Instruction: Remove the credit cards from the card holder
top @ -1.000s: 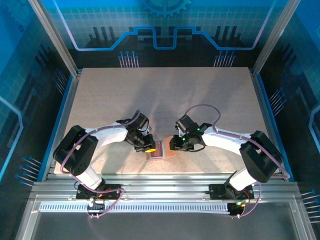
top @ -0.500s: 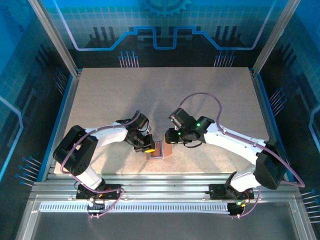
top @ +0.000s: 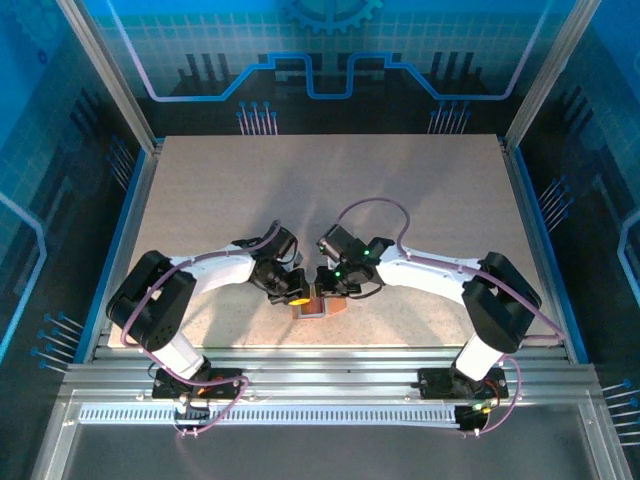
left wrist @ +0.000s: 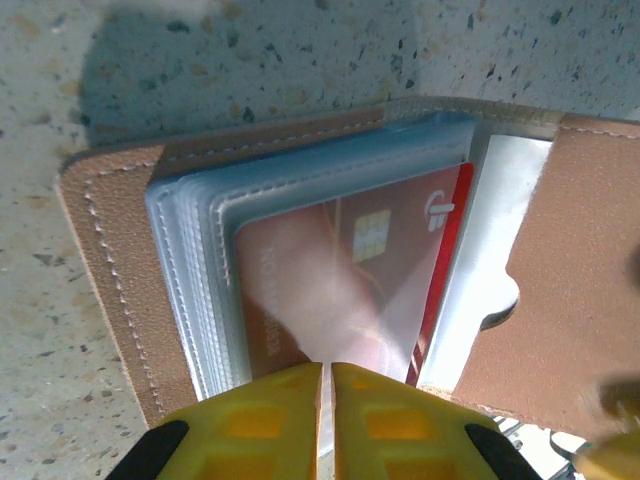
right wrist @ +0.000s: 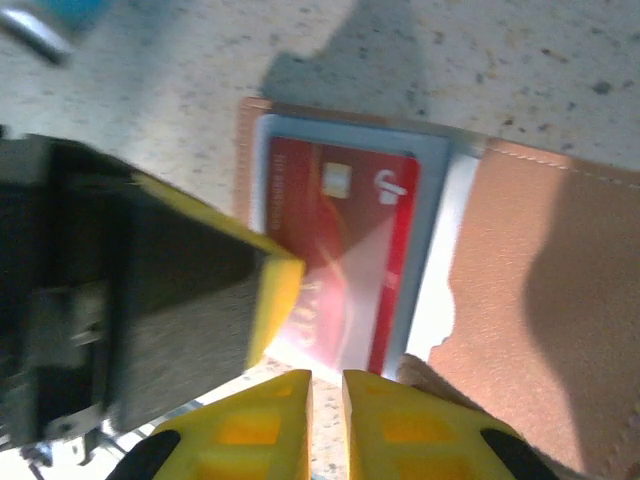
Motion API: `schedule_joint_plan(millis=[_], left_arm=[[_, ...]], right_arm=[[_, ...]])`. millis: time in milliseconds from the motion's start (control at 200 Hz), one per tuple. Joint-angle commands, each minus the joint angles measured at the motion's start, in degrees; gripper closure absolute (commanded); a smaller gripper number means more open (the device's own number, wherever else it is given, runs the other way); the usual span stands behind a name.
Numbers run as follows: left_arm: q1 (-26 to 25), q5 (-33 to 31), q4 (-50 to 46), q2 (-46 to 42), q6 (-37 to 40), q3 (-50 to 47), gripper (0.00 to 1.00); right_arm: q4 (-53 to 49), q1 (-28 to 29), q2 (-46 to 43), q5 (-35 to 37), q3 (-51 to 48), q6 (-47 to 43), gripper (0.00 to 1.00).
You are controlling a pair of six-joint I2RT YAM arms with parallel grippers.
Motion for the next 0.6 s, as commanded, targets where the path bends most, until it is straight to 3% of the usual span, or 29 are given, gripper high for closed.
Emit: schedule_joint_plan(millis=[0,595], left_arm=[[0.39,-1.57,-2.43,-0.2,1.32,-0.66,0.89],[0.68,-1.59,-1.72,-0.57,0.97,-1.48,0.89]], right_arm=[[-5.46,0.47,1.7,5.59,2.36,-1.2,0.85],[-0.1,-0.76,7.85,5.6,-4.74,-1.1,0.88]])
